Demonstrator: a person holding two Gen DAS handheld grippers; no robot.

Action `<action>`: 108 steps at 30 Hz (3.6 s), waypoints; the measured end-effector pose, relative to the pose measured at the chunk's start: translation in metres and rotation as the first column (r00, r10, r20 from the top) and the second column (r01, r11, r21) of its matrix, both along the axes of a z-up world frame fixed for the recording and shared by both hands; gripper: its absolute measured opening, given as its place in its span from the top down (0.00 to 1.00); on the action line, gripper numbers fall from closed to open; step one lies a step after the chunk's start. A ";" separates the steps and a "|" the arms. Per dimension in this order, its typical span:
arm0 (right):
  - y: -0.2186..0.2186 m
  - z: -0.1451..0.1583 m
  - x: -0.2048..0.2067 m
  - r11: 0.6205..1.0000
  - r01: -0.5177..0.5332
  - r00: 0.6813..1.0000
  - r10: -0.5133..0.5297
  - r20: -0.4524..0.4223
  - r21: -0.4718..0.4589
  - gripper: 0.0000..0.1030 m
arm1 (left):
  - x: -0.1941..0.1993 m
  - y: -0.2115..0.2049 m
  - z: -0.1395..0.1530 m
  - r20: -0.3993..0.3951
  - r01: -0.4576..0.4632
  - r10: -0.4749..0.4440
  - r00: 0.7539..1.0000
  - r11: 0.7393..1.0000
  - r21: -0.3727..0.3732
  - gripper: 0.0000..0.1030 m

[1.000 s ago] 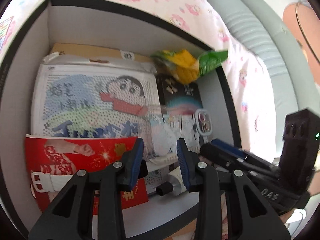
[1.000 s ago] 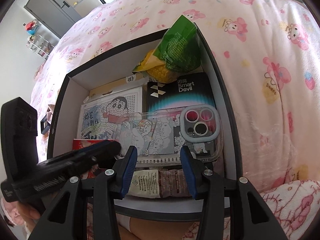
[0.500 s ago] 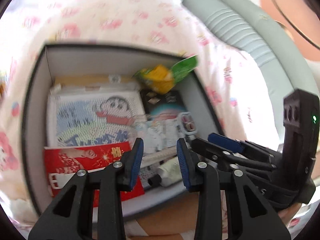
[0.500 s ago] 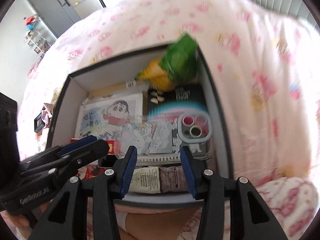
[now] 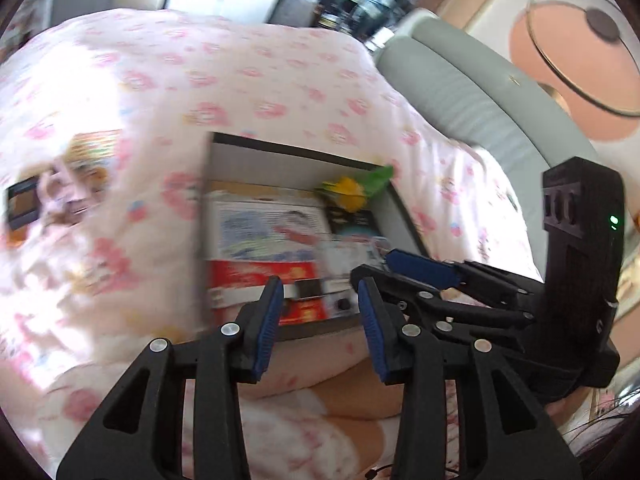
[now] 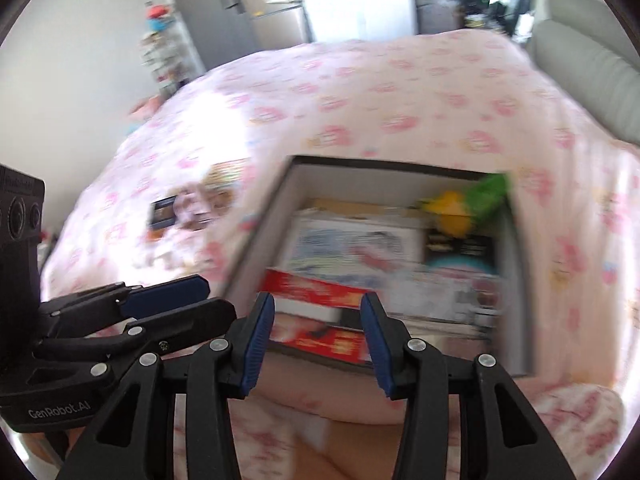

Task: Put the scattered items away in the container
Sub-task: 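Move the left gripper back toward the beige cloth and mirror, then grasp the beige cloth with the left gripper and lift it, then carry the beige cloth with the left gripper over the black box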

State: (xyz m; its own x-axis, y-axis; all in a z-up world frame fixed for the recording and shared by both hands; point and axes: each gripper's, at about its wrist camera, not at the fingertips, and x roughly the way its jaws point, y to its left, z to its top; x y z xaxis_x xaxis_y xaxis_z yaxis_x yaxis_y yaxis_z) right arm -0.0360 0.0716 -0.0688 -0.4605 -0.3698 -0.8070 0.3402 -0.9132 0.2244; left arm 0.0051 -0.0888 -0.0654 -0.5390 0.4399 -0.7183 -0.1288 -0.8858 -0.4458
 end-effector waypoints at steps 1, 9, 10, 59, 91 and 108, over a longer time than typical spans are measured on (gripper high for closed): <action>-0.014 -0.003 -0.004 0.999 -0.032 0.999 0.032 0.019 -0.015 0.60 | 0.004 -0.013 0.000 0.004 -0.031 0.031 0.999 0.999 -0.006 0.62; -0.129 -0.005 -0.039 0.970 -0.240 0.968 0.242 0.070 -0.040 0.60 | 0.009 -0.122 -0.020 0.037 -0.322 0.321 0.946 0.947 0.011 0.59; -0.142 -0.008 -0.052 0.971 -0.235 0.967 0.237 0.088 -0.037 0.60 | 0.006 -0.137 -0.026 0.051 -0.357 0.356 0.933 0.934 0.008 0.57; -0.294 -0.165 -0.115 0.870 -0.489 0.697 0.436 0.569 -0.067 0.46 | 0.058 -0.257 -0.186 0.404 -0.657 0.560 0.723 0.737 0.155 0.48; 0.058 -0.012 -0.078 0.928 0.129 0.980 -0.067 0.185 -0.349 0.74 | -0.125 0.054 0.007 0.034 0.070 -0.077 0.996 0.979 0.191 0.98; 0.094 -0.080 -0.096 0.938 0.285 0.927 -0.218 0.304 -0.195 0.74 | -0.150 0.038 -0.061 0.116 -0.110 0.109 0.987 0.994 0.007 0.71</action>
State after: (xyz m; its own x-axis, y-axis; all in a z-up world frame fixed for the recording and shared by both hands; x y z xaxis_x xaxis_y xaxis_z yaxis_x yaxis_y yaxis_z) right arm -0.1318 0.1654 -0.1493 -0.3368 -0.4626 -0.8201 0.0008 -0.8711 0.4910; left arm -0.1454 -0.0508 -0.1266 -0.4984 0.3926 -0.7729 0.0213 -0.8858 -0.4636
